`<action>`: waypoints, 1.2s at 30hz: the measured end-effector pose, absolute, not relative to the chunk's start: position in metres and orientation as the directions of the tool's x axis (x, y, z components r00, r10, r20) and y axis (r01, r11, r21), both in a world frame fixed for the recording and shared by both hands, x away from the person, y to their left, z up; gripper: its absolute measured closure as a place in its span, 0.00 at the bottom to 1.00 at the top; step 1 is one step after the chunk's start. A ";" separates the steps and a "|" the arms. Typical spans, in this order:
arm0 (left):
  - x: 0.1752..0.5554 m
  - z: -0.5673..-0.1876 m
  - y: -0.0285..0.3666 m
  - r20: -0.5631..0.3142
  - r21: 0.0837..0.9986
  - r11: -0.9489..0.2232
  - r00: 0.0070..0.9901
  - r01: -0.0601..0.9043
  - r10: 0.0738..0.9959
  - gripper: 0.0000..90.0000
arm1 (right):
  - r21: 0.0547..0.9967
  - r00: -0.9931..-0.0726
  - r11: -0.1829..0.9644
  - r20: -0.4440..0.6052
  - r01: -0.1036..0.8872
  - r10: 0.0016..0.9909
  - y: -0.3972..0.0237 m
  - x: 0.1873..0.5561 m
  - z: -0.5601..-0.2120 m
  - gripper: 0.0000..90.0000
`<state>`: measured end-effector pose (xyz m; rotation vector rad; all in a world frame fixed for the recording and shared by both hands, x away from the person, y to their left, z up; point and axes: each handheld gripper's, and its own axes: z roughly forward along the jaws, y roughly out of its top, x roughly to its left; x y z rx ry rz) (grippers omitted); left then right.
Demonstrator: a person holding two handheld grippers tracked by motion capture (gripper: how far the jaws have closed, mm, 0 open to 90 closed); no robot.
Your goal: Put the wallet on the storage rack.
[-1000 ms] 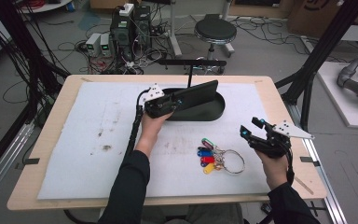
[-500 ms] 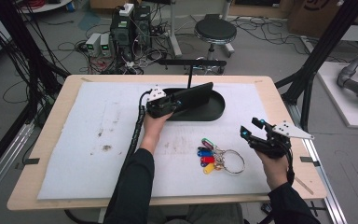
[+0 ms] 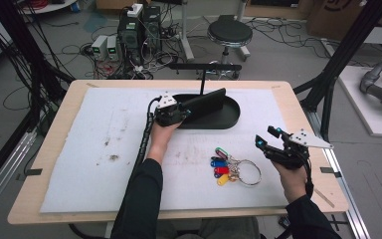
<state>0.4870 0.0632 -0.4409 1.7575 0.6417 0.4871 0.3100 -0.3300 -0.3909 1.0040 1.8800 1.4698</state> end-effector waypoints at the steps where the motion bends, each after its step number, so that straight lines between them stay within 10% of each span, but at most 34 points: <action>1: 0.487 -0.441 0.063 0.003 0.962 -0.209 0.762 0.174 0.648 0.71 | 0.966 -0.574 0.131 0.021 0.221 0.819 -0.330 0.310 -0.391 0.42; 15: 0.480 -0.429 0.065 -0.037 0.955 -0.184 0.708 0.233 0.705 0.32 | 0.967 -0.571 0.136 0.011 0.215 0.821 -0.330 0.310 -0.391 0.42; 36: 0.424 -0.408 0.106 0.008 0.958 -0.206 0.696 0.201 0.718 0.24 | 0.965 -0.562 0.134 0.018 0.228 0.827 -0.332 0.312 -0.392 0.42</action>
